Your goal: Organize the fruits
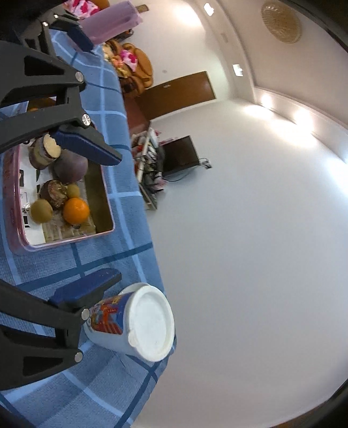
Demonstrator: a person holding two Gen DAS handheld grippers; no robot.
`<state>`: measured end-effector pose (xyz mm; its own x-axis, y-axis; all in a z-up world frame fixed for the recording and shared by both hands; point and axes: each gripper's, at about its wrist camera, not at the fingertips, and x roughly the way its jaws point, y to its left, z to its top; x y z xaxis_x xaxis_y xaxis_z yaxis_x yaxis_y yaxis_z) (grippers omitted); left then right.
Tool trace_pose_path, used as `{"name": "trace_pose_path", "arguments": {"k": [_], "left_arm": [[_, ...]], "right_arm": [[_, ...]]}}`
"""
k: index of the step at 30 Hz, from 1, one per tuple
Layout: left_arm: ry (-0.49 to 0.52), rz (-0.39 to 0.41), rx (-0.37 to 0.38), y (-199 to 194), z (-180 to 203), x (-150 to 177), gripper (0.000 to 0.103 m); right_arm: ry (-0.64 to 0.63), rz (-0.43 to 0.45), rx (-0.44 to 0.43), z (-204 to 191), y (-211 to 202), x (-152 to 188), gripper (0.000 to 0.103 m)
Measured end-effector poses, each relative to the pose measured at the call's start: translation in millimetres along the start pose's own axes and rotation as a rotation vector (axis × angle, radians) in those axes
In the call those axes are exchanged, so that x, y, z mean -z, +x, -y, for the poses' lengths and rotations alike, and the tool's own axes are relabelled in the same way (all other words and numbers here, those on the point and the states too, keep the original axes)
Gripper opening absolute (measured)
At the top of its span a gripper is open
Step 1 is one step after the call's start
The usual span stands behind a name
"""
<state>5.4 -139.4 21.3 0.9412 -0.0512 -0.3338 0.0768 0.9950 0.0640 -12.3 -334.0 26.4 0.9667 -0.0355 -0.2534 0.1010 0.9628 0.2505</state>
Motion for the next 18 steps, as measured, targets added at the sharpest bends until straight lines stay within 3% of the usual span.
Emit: {"name": "trace_pose_path", "arguments": {"k": [18], "left_arm": [[-0.02,0.004,0.007,-10,-9,10,0.103]], "right_arm": [[-0.124,0.046,0.084,-25,-22,14,0.081]]}}
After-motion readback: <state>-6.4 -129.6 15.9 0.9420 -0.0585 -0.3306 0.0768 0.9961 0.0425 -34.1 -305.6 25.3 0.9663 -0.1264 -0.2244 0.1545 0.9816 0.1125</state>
